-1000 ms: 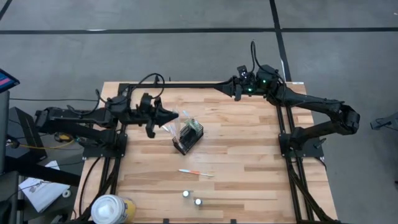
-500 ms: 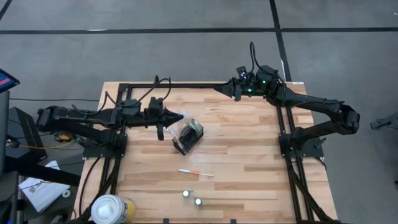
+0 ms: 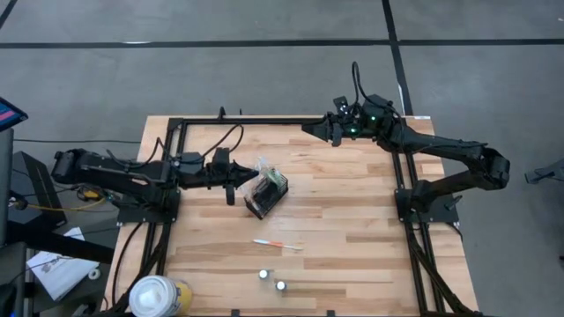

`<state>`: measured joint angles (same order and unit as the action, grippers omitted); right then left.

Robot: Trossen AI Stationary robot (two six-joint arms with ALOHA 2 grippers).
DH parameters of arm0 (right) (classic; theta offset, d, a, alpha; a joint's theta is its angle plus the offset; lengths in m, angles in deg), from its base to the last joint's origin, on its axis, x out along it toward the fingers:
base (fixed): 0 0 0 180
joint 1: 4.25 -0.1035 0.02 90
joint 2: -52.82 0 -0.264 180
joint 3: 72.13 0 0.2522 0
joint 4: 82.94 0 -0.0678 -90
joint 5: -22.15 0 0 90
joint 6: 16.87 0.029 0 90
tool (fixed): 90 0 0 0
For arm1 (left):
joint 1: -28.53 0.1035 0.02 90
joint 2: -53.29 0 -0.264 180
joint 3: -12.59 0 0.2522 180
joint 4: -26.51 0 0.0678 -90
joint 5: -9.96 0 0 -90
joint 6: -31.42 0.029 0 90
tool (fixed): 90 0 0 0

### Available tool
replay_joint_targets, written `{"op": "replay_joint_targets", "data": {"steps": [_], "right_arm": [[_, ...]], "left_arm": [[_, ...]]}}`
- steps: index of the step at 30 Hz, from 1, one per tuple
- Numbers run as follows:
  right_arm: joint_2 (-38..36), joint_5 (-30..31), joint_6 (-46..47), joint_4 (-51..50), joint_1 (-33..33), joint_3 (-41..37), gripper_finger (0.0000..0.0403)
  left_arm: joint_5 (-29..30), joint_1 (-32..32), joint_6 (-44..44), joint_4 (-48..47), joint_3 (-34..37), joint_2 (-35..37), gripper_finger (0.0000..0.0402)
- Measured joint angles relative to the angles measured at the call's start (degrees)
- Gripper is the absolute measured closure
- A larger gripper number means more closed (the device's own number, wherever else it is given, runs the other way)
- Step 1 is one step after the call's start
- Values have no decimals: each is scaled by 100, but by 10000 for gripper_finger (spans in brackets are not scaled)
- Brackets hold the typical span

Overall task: Pick & Place toothbrushing station
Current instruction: Put the left orange toothbrush into the wire organizer

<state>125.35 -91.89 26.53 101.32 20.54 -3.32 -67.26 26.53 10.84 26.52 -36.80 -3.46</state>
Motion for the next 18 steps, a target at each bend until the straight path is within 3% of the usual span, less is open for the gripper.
{"op": "replay_joint_targets", "data": {"steps": [18], "right_arm": [[0, 5, 19, -104, -6, 0, 282]], "left_arm": [[988, -396, -194, 829, 579, 2, 401]]}}
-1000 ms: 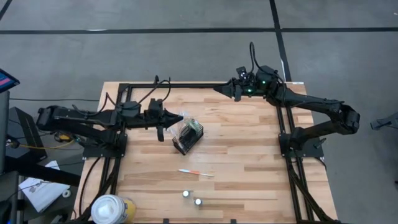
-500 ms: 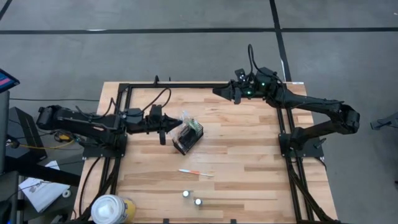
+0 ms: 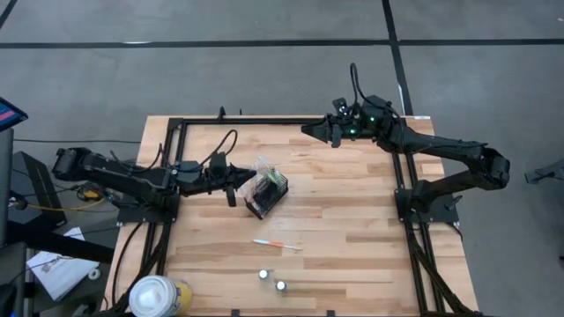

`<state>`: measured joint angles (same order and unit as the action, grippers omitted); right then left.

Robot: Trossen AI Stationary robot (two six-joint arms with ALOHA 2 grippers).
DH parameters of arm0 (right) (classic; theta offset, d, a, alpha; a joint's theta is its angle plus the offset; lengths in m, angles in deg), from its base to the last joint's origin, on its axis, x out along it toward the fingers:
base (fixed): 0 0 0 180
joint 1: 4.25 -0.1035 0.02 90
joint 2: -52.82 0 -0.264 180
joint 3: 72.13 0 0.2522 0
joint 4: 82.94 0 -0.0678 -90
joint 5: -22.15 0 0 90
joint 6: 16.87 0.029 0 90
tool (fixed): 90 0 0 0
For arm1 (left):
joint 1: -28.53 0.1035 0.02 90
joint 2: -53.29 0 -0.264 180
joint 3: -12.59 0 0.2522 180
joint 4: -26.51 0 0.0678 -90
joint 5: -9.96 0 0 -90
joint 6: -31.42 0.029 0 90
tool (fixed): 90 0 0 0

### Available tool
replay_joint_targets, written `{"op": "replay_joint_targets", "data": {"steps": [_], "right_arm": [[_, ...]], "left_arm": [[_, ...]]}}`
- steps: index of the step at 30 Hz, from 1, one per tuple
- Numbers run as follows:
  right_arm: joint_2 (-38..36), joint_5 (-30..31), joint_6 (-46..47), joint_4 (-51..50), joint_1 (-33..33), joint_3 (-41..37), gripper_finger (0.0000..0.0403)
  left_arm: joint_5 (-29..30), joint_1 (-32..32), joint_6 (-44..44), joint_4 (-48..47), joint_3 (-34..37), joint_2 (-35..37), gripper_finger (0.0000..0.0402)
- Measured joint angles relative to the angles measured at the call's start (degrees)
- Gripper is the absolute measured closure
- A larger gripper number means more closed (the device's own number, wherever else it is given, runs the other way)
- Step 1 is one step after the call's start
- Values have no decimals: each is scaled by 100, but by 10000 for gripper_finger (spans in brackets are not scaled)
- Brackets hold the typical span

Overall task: Pick & Place toothbrushing station
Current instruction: Put the left orange toothbrush into the wire organizer

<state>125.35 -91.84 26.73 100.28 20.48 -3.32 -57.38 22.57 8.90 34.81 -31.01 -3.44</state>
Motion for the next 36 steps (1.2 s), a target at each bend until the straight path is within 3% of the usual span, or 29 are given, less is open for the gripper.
{"op": "replay_joint_targets", "data": {"steps": [13, 31, 36], "right_arm": [[2, 2, 149, -130, -2, 0, 282], [2, -15, 103, -179, -73, 0, 282], [2, -72, 101, -193, -98, 0, 282]], "left_arm": [[534, -432, -27, 968, 751, 3, 401], [632, -559, 125, 881, 804, 4, 400], [597, -559, 110, 832, 817, -3, 372]]}}
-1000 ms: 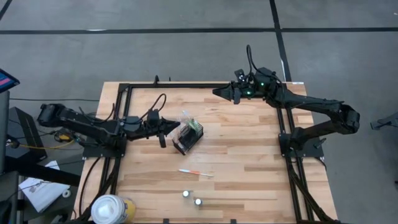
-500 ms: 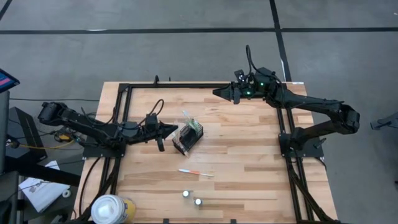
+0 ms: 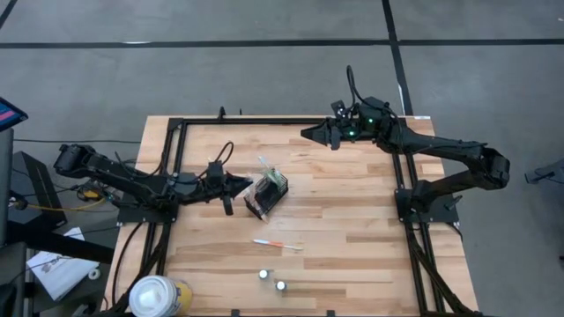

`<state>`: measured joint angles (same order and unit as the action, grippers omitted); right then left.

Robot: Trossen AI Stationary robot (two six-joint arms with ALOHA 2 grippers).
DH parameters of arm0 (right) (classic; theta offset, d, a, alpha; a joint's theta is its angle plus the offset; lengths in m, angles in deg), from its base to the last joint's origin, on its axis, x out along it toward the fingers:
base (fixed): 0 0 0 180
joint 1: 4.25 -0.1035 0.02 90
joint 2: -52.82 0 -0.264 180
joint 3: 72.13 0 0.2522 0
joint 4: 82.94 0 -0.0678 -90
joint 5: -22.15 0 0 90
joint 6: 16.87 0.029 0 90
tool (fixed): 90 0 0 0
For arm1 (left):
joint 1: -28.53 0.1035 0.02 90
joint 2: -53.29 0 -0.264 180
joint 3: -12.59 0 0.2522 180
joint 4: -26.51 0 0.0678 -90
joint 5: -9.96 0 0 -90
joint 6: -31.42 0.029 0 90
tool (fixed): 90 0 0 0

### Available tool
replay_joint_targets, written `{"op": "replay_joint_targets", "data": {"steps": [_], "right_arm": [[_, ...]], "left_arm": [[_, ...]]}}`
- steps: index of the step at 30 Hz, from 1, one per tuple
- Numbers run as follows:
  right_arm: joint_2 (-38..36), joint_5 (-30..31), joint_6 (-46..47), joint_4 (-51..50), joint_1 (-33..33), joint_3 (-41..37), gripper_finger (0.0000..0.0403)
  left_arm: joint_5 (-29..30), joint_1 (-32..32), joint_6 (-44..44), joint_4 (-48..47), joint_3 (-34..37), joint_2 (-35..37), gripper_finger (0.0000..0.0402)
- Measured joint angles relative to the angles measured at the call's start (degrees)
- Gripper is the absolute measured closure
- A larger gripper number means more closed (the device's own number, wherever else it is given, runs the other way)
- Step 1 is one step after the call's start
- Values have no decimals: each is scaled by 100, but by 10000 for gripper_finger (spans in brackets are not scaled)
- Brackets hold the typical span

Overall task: Pick & Place toothbrushing station
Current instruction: Put the left orange toothbrush into the wire organizer, then put the top orange toothbrush into the wire organizer

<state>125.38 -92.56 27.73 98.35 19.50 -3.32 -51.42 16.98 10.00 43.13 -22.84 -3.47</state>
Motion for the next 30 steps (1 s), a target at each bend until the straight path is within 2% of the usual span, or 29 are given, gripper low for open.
{"op": "replay_joint_targets", "data": {"steps": [8, 19, 25, 30], "right_arm": [[0, -92, 1, 0, -11, 0, 282], [0, -232, 1, 18, -11, 0, 282], [0, -238, -17, 22, -11, 0, 282], [0, -239, -17, 34, 0, 0, 282]], "left_arm": [[-104, -2, -389, 38, 4, 95, 304], [-251, -2, -437, 186, 4, 1007, 243], [-247, -2, -238, 214, -2, 1562, 227], [-243, -2, 402, 237, -7, 2061, 229]]}}
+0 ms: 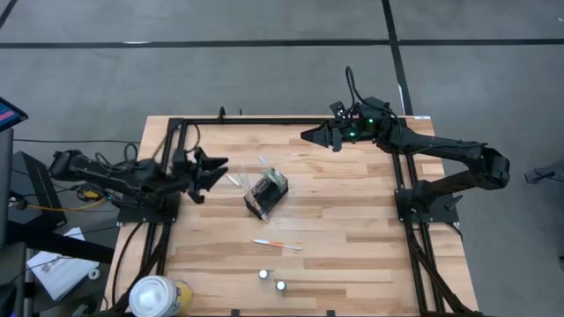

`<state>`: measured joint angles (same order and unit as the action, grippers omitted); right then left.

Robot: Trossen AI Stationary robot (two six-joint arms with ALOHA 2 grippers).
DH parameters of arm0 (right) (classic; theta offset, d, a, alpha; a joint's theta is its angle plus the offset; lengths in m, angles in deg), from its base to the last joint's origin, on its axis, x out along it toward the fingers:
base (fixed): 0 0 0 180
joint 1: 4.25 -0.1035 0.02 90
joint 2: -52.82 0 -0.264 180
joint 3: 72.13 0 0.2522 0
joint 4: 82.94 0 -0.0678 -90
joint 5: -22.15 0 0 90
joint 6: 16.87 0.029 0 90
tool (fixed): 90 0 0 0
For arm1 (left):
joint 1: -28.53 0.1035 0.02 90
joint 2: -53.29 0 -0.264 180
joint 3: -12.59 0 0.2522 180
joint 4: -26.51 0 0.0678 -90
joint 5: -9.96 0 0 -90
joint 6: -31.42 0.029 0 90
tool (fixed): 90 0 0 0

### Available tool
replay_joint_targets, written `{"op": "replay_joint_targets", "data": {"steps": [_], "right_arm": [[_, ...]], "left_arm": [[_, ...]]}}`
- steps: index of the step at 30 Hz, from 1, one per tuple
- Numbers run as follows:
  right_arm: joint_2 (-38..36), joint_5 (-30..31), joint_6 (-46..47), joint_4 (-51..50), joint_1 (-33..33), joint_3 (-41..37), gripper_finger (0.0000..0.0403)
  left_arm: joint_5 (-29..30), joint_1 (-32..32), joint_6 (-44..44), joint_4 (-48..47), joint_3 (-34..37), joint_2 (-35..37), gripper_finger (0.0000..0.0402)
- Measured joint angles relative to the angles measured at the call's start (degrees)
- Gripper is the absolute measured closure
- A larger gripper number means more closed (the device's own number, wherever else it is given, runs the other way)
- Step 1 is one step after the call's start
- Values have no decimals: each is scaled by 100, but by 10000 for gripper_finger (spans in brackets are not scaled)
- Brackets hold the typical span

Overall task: Pick & Place toothbrushing station
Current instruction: Put the top orange toothbrush into the wire organizer

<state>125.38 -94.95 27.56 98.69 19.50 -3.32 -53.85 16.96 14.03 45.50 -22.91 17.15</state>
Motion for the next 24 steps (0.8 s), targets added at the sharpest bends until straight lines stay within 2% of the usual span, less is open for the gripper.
{"op": "replay_joint_targets", "data": {"steps": [6, 12, 15, 19, 24], "right_arm": [[0, -11, 17, 157, 0, 0, 282], [0, -2, 63, 352, -113, 0, 282], [0, 18, -7, 398, -181, 2, 282], [0, 179, -355, 326, -263, 59, 282], [92, 781, -1073, 152, -289, 286, 282]], "left_arm": [[-83, 0, 201, -9, -2, 322, 243], [46, 7, -367, -17, -2, 253, 254], [137, 7, -387, 0, -2, 257, 253], [784, 7, 178, -68, -2, 367, 253], [2170, 7, 797, -399, -12, 803, 252]]}}
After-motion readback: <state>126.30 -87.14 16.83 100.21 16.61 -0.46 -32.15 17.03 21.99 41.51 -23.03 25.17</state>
